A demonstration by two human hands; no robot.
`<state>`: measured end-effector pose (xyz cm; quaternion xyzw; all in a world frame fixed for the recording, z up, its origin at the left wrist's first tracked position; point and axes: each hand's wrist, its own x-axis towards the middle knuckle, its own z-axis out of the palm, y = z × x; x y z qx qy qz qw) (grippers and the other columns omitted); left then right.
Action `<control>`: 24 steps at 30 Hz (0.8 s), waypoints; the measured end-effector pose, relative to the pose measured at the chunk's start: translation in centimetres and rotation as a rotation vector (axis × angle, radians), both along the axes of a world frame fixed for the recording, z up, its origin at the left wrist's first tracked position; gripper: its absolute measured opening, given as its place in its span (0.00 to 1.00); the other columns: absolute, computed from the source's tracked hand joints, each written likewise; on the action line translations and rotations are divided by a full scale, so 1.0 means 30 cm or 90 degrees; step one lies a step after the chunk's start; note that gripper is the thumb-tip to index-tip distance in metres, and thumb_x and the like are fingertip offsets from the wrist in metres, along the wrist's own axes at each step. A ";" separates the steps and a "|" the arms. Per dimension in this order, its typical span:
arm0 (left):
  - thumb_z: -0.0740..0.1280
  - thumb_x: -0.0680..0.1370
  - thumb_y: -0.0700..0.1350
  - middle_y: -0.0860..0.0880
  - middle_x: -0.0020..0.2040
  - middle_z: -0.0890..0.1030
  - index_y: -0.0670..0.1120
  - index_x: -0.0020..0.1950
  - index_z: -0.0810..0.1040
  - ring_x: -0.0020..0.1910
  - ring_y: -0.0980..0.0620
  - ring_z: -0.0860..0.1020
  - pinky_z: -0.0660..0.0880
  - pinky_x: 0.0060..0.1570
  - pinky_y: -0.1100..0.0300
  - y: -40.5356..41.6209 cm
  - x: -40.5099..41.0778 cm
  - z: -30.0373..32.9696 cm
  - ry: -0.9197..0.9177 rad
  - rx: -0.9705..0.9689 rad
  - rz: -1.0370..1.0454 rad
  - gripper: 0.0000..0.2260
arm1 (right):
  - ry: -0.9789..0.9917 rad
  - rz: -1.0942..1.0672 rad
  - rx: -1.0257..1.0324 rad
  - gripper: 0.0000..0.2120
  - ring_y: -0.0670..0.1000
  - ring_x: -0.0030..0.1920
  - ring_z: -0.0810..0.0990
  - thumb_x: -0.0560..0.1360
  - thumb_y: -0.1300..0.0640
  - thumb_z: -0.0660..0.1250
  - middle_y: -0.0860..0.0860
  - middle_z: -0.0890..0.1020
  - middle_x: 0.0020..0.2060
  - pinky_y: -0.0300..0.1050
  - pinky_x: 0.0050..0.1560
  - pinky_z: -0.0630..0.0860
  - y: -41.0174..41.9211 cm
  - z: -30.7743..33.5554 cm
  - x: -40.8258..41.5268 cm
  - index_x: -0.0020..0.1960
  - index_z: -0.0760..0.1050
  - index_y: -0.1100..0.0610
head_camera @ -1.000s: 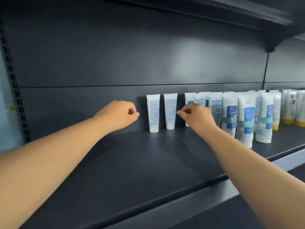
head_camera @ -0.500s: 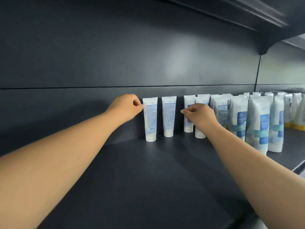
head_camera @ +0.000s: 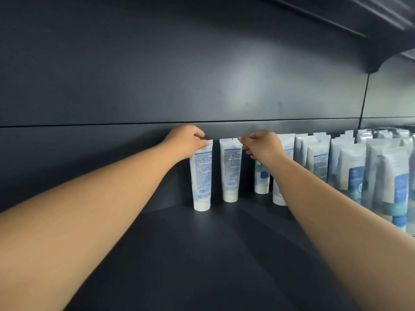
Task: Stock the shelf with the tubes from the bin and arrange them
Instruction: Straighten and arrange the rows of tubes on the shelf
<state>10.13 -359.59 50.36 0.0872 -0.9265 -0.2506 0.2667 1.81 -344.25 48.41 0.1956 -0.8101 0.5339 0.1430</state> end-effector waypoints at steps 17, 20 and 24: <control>0.69 0.74 0.46 0.56 0.46 0.78 0.52 0.56 0.80 0.49 0.56 0.73 0.66 0.53 0.64 -0.062 0.007 0.155 -0.230 -0.165 -0.084 0.12 | 0.028 0.083 0.132 0.21 0.49 0.25 0.68 0.77 0.46 0.60 0.52 0.73 0.26 0.39 0.30 0.66 -0.092 0.044 -0.069 0.30 0.70 0.57; 0.69 0.74 0.48 0.51 0.40 0.77 0.55 0.51 0.81 0.35 0.54 0.72 0.66 0.37 0.62 -0.059 0.011 0.167 -0.258 -0.224 -0.058 0.07 | 0.040 0.042 0.169 0.23 0.48 0.26 0.68 0.76 0.44 0.60 0.51 0.72 0.25 0.39 0.29 0.64 -0.099 0.046 -0.072 0.28 0.67 0.57; 0.69 0.73 0.51 0.54 0.37 0.80 0.53 0.43 0.80 0.36 0.57 0.77 0.64 0.30 0.64 -0.059 0.019 0.162 -0.304 -0.167 -0.067 0.03 | 0.053 0.000 0.254 0.24 0.49 0.30 0.69 0.75 0.41 0.60 0.52 0.71 0.28 0.39 0.30 0.63 -0.103 0.055 -0.065 0.29 0.65 0.57</control>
